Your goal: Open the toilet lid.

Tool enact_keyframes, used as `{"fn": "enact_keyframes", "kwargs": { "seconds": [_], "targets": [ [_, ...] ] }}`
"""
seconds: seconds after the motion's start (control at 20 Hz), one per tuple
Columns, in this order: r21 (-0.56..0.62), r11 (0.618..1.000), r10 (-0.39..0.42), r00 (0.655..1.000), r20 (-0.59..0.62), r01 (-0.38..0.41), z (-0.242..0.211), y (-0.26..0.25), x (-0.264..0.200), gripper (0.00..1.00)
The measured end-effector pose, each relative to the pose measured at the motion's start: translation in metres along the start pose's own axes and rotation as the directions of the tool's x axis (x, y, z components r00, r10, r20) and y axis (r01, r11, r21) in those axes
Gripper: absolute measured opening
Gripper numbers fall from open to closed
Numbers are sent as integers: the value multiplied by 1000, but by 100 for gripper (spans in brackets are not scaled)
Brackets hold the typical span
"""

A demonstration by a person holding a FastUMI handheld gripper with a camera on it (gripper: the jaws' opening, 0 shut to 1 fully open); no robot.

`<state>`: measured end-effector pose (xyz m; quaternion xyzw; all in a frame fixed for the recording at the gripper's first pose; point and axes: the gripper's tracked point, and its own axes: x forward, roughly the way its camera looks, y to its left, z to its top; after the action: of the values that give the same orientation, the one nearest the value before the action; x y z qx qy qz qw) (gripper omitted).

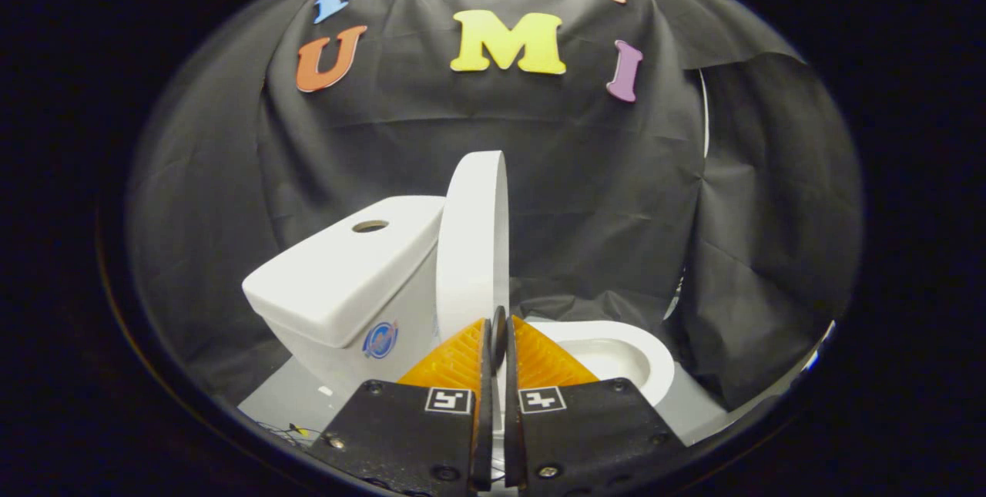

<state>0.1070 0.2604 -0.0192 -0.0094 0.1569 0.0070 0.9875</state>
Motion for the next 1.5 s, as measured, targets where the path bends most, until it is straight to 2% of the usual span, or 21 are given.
{"fn": "enact_keyframes", "kwargs": {
  "seconds": [0.25,0.4,0.5,0.7,0.75,0.9,1.05,1.25,1.5],
  "targets": [
    [-111,994,22,1000,5,-21,-4,32,2,10],
    [-170,986,3,1000,-2,-3,-6,37,3,10],
    [-147,989,9,1000,-11,-10,-4,35,3,11],
    [-71,994,87,996,19,-86,10,38,2,16],
    [-56,994,101,993,52,-99,21,35,-4,22],
    [-11,987,158,976,150,-158,52,24,-23,60],
    [22,990,132,963,234,-141,79,-8,-41,99],
    [39,994,85,941,327,-104,87,-65,-59,100],
    [74,994,47,942,332,-76,49,-139,-68,100]
  ]
}}
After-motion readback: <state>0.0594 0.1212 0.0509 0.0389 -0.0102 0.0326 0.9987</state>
